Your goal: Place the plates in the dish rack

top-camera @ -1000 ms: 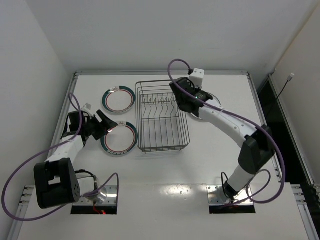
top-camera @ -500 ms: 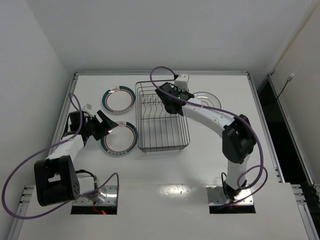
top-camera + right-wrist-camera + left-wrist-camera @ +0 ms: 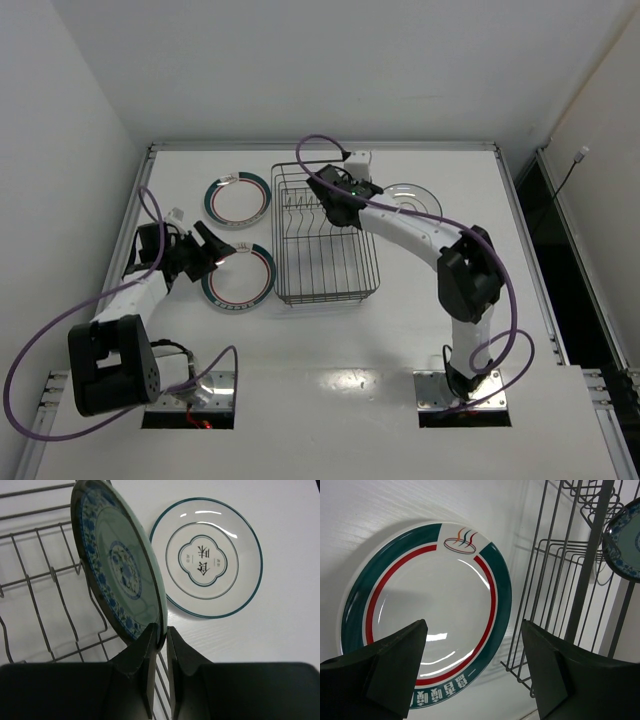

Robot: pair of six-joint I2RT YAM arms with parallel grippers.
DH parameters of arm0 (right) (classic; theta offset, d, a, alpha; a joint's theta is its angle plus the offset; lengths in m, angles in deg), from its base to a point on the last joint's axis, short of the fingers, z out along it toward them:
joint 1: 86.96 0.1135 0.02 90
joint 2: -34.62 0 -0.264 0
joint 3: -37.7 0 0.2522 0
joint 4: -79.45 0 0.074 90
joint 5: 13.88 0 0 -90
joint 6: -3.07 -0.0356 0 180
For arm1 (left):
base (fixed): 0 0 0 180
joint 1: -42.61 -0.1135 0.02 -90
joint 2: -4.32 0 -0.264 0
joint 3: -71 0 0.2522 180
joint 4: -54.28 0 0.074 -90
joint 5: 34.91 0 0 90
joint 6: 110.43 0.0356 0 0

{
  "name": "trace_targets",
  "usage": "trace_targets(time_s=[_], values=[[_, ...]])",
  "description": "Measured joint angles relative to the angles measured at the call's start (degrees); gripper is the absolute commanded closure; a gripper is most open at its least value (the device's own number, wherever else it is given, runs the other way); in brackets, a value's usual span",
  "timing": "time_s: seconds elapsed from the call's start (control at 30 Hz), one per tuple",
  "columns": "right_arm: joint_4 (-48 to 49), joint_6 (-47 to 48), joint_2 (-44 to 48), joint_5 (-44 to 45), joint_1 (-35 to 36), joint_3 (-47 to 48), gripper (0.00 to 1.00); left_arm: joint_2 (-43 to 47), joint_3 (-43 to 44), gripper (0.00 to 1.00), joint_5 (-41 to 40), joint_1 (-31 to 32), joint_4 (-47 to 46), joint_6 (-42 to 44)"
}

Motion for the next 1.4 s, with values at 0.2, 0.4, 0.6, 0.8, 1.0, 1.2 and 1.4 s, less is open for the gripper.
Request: trace_targets(time_s=[0.2,0.4,0.6,0.8,1.0,1.2,1.4], values=[[3.2,3.2,1.5,-3.4,0.0,-3.4,0.85,5.6,1.7,0.26,-4.0,0.4,6.9,3.1],[4.6,4.5,1.7,-4.9,0.1,-3.8,0.85,13.5,7.2,0.28,-16.3,3.9,14.9,5.0],[4.7,5.2,1.7,-4.8,0.3,-3.9,0.85,20.3,7.6,0.29,-26.1,10.5,19.8,4.9],[2.4,4.4,2.3,-2.3,-0.1,-4.1,0.84,20.3,7.6,0.29,-28.4,12.5,20.8,4.9],[8.7,2.5,21.6,-11.7,-11.5,-19.2,0.6,20.3,6.7,0.29,-26.9,13.0,19.4,4.9],[29.2,-4.5,30.9,-41.3,-44.6,-42.6,0.4,19.8,6.4,0.29,-25.0,13.2,18.4,4.9],[38.9,-10.7,15.8,-62.5,-50.8,-49.2,0.4,19.4,6.1,0.29,-23.6,13.2,17.8,4.9]])
